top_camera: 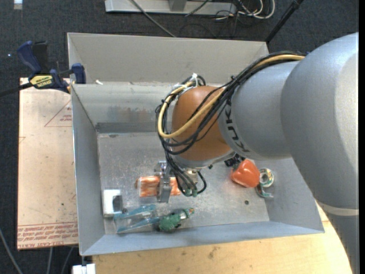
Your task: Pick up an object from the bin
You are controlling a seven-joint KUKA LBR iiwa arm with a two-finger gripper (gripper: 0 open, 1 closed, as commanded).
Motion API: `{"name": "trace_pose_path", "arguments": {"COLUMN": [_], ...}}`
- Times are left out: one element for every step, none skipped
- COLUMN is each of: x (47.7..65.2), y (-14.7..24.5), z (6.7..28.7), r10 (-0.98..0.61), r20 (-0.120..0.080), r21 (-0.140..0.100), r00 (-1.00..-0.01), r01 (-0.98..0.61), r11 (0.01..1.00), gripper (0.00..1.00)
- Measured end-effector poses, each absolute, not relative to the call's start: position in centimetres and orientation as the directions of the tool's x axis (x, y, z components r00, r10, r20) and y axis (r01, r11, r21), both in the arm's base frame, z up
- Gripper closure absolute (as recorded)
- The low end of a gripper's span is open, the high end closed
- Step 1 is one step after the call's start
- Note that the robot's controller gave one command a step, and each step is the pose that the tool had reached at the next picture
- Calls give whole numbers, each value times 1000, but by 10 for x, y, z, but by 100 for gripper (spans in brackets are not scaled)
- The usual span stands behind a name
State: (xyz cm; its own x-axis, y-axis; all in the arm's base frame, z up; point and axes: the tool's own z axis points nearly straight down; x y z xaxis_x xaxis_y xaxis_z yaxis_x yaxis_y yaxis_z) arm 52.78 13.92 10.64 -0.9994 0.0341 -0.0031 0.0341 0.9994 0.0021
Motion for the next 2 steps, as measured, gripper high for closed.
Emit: {"name": "trace_pose_path", "arguments": {"x": [528, 527], "y": [139, 139], "z": [110, 115], "r10": [34, 35], "r20": [-4, 1], "r21": [2, 1], "r00": [-999, -999], "r01": [34, 35], "r11": [999, 999], "gripper": [100, 100]}}
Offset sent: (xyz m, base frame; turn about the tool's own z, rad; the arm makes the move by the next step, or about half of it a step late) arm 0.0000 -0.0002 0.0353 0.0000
